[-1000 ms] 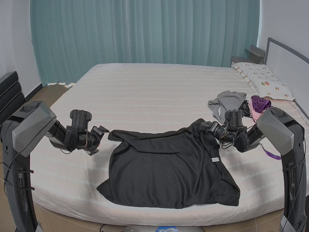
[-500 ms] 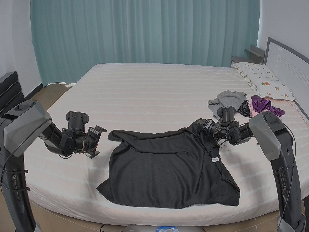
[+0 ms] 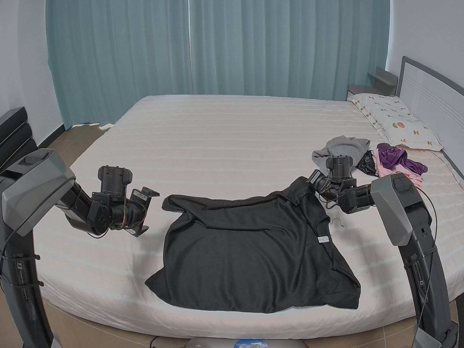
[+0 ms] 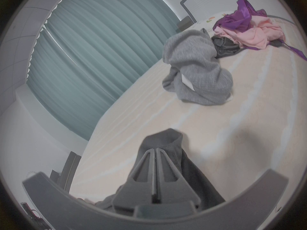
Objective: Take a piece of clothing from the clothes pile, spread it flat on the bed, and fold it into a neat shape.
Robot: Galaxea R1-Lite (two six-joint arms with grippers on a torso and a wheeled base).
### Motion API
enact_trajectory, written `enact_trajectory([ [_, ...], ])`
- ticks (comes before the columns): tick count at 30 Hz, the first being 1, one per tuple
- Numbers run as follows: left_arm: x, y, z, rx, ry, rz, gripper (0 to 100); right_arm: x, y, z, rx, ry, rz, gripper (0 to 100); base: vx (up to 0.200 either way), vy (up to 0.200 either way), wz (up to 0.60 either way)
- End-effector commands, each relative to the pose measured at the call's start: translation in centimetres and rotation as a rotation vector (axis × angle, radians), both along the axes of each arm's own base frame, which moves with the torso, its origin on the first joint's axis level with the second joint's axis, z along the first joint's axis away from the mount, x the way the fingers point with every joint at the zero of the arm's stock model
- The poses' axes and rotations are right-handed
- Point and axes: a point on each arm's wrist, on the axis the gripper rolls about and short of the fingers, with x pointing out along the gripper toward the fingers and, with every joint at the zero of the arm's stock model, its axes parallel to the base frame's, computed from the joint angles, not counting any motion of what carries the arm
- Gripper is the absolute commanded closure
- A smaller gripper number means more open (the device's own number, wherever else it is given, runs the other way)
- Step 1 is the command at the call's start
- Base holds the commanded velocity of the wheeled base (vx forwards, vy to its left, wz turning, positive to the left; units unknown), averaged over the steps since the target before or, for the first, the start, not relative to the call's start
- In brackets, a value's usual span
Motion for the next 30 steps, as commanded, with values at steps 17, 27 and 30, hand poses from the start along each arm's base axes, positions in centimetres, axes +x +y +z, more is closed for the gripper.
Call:
enact_trajectory([
  [17, -0.6, -0.9, -0.6, 0.002, 0.024, -0.023, 0, 1.0, -1.9, 1.5, -0.015, -0.185, -0.027, 0, 0.000, 0.000, 0.00],
  [27, -4.0, -0.6, 0.2, 0.019, -0.024, -0.059, 0, -3.9, -4.6, 4.4, 0.063, -0.066, -0.047, 0, 0.000, 0.000, 0.00],
  [30, -4.9, -0.6, 0.3, 0.055, -0.025, -0.092, 0, -6.2, -5.1, 4.9, 0.079, -0.049, -0.007, 0, 0.000, 0.000, 0.00],
])
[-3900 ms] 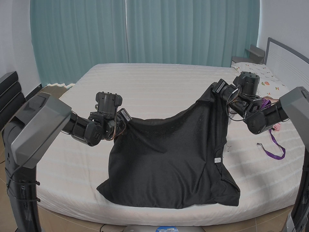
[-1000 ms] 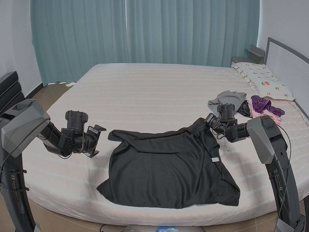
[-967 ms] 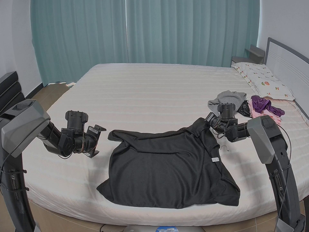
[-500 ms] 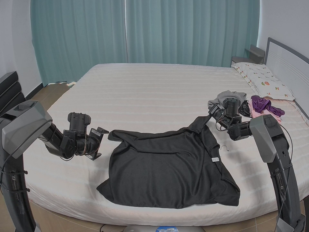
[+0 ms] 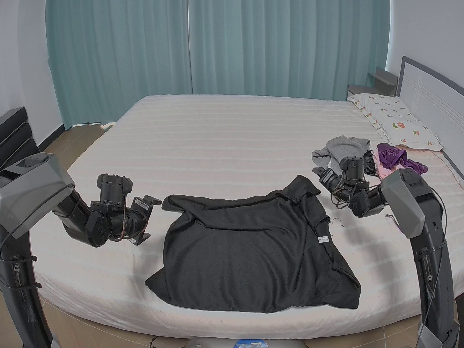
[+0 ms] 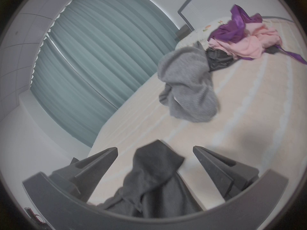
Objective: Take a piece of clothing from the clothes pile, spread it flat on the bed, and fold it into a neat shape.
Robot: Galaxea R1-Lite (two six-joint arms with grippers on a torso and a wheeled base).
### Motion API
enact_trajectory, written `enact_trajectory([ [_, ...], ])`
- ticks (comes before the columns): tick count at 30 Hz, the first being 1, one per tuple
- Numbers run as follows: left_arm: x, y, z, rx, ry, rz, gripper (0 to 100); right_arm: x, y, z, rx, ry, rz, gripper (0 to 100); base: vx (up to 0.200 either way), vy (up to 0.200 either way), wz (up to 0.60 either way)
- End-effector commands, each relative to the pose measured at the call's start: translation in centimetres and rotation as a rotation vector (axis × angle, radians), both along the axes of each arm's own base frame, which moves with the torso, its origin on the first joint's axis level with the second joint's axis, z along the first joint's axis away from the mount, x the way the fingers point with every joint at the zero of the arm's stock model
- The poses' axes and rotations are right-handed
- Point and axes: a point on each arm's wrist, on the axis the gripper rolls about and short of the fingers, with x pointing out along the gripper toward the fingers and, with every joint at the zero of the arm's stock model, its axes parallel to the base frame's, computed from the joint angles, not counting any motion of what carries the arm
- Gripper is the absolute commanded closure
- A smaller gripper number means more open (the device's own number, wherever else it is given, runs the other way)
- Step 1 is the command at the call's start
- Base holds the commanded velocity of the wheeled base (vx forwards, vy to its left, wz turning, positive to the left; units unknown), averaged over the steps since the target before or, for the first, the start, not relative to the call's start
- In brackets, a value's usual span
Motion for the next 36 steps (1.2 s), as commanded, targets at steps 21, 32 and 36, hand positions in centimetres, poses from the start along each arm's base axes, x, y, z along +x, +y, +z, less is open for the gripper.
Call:
enact_trajectory([
  [21, -8.0, -2.5, -0.6, 0.108, 0.094, -0.158, 0, -22.5, -1.8, 3.2, 0.092, 0.162, 0.157, 0, -0.076, 0.000, 0.00],
  [32, -7.5, -4.1, -4.0, 0.279, 0.151, -0.137, 0, -23.5, -1.6, 1.2, 0.079, 0.152, 0.178, 0, -0.073, 0.000, 0.00],
  [36, -7.1, -4.7, -5.5, 0.362, 0.166, -0.132, 0, -23.5, -1.5, 1.2, 0.081, 0.154, 0.181, 0, 0.000, 0.000, 0.00],
])
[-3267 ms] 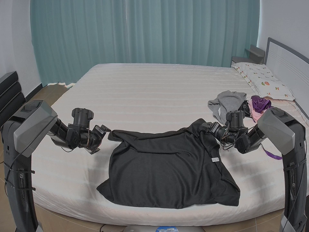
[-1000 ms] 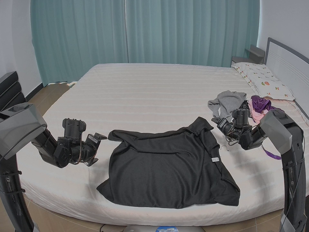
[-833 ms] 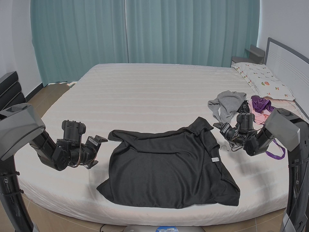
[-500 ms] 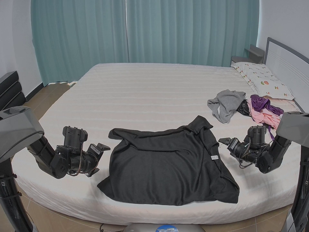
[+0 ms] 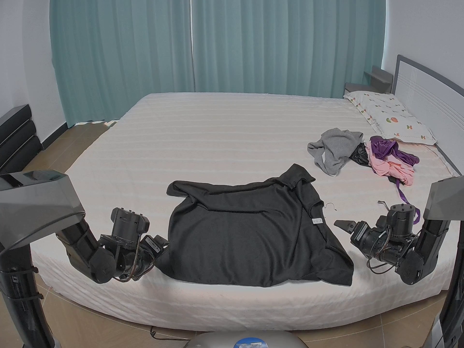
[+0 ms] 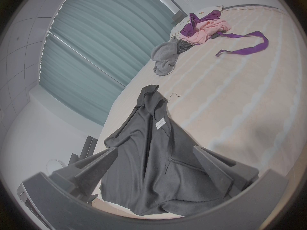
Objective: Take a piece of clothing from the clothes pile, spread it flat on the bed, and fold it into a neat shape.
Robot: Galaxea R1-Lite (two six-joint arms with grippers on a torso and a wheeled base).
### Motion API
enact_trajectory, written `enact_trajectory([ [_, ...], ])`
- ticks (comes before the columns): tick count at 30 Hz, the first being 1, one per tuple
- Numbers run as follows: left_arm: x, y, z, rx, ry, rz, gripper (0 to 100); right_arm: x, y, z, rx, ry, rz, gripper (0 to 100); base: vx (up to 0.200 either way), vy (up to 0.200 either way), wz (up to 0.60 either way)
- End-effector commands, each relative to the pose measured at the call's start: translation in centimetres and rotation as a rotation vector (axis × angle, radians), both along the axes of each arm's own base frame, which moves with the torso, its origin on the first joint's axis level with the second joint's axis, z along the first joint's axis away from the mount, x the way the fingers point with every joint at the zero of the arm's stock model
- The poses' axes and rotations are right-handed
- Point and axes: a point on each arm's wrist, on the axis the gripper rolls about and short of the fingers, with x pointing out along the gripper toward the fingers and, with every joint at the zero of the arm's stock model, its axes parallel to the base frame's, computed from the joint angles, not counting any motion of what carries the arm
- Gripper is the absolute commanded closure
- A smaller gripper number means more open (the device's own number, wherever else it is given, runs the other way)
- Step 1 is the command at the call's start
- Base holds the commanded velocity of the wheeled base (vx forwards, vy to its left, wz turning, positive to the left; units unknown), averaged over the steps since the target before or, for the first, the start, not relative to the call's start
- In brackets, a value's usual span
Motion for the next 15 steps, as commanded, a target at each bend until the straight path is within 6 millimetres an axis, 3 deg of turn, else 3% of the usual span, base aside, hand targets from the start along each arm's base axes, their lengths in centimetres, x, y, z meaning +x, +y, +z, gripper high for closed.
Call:
enact_trajectory([
  [1, 0.3, -1.2, -2.5, 0.067, 0.045, -0.022, 0, -0.3, 0.1, -0.4, -0.001, 0.019, 0.006, 0, 0.000, 0.000, 0.00],
  [7, 1.8, -1.3, -2.4, 0.066, 0.010, 0.001, 0, -0.3, 0.2, -0.5, 0.000, 0.019, 0.008, 0, 0.000, 0.000, 0.00],
  [8, 1.8, -1.3, -2.5, 0.064, 0.009, 0.004, 100, -0.3, 0.3, -0.5, 0.000, 0.019, 0.010, 0, 0.000, 0.000, 0.00],
  [15, 2.9, -1.4, -2.9, 0.077, -0.005, 0.017, 100, -0.3, 0.2, -0.7, -0.005, 0.027, 0.009, 0, 0.000, 0.000, 0.00],
])
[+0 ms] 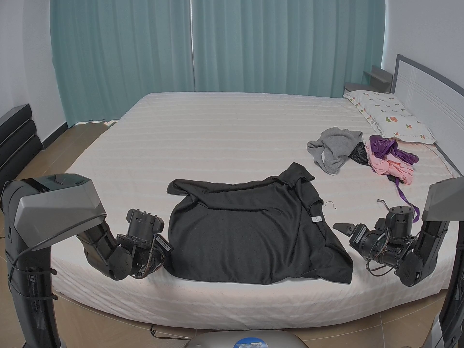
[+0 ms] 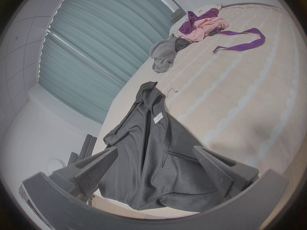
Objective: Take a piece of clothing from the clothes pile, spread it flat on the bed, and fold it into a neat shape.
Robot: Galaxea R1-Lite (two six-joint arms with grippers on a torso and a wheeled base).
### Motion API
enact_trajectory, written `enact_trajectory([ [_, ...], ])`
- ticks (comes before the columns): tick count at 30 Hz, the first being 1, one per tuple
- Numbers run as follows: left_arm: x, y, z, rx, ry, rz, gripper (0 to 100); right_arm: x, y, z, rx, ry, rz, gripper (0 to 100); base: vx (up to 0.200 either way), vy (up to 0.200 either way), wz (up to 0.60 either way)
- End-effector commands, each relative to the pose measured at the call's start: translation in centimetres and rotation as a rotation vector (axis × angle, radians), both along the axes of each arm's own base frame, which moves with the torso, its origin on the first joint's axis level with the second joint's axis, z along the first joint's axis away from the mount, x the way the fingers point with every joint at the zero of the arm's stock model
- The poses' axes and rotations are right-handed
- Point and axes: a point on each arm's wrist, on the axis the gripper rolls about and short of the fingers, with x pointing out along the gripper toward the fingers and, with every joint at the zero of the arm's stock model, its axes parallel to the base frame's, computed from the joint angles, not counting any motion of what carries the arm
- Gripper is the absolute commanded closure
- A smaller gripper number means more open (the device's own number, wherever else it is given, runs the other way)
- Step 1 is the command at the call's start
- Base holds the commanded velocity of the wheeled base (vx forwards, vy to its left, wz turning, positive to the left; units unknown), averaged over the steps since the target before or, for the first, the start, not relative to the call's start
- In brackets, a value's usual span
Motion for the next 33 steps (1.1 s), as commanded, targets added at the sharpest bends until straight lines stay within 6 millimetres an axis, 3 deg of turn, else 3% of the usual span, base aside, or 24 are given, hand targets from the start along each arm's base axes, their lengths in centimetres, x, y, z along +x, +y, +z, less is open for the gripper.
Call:
enact_trajectory([
  [1, 0.3, 0.0, -0.7, 0.009, 0.007, 0.007, 100, 0.0, 0.0, -0.3, -0.004, 0.011, 0.000, 0, 0.000, 0.000, 0.00],
  [8, -1.2, 0.6, -1.0, 0.028, 0.055, 0.012, 100, -0.4, 0.0, -0.6, -0.022, 0.022, 0.007, 0, 0.000, 0.000, 0.00],
  [13, -3.3, 0.9, 1.1, 0.021, 0.043, -0.004, 100, -1.3, -0.2, -1.3, -0.104, 0.044, 0.059, 0, 0.000, 0.000, 0.00],
  [19, -4.3, 0.9, 2.5, 0.035, 0.058, -0.019, 100, -1.6, -0.2, -1.9, -0.139, 0.060, 0.080, 0, 0.000, 0.000, 0.00],
  [24, -5.0, 1.2, 5.0, 0.026, 0.042, -0.019, 100, -1.3, -0.2, -3.1, -0.163, 0.084, 0.085, 0, 0.000, 0.000, 0.00],
  [33, -5.2, 1.2, 5.1, 0.036, 0.063, -0.021, 100, -1.3, -0.2, -4.7, -0.191, 0.105, 0.099, 0, 0.000, 0.000, 0.00],
])
